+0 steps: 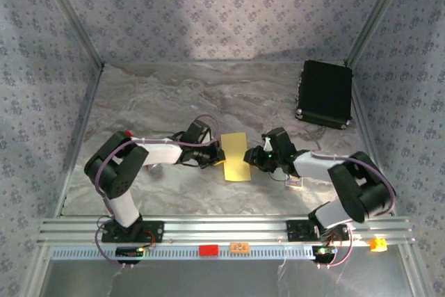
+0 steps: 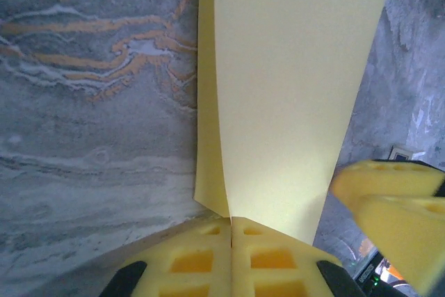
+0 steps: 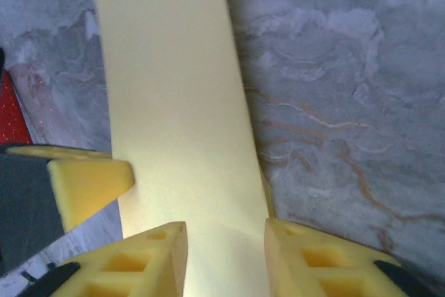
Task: Fold a paper plane with a square sheet of paper (pick it up from the middle)
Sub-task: Third fold the triangle at the center of the table.
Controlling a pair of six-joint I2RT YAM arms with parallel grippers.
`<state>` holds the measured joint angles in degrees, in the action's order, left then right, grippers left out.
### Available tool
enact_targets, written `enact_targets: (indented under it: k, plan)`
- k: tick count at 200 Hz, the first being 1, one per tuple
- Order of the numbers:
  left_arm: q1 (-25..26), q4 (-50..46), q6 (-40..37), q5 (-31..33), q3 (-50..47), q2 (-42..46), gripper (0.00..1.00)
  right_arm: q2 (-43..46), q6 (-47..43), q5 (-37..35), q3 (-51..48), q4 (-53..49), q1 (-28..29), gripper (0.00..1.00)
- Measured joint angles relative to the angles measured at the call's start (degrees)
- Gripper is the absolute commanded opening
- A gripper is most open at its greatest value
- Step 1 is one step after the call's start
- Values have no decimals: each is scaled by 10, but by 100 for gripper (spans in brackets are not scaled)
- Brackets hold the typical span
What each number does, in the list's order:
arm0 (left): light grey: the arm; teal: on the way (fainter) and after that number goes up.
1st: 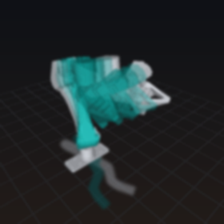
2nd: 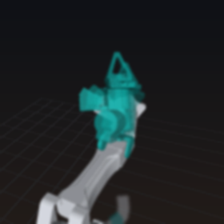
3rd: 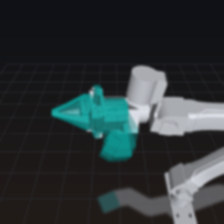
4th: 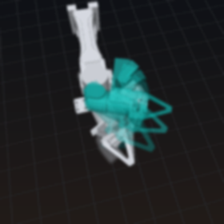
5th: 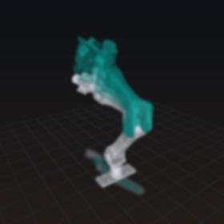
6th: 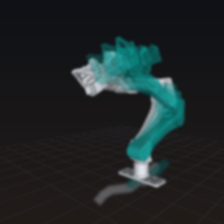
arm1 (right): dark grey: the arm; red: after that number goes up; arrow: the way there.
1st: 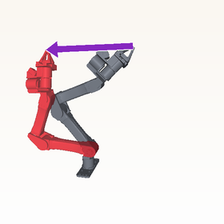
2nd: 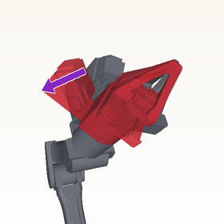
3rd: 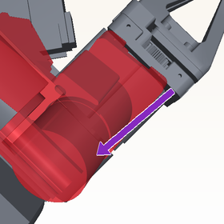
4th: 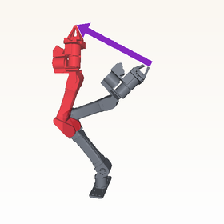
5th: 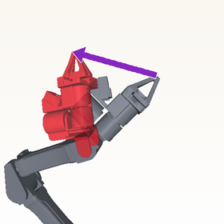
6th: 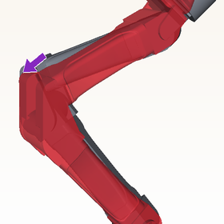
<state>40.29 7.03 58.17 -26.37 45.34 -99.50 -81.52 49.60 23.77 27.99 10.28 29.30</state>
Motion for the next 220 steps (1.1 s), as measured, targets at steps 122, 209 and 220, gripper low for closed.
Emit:
enact_targets:
  k: [122,209,220]
  plan:
    - [0,-8,4,-2,0,28,0,155,-343,-285,-31,-22,290,56]
    - [0,-8,5,-3,-1,28,0,-19,-493,-517,-25,64,446,58]
    - [0,-8,5,-2,-1,28,0,-32,-499,-544,-20,70,451,58]
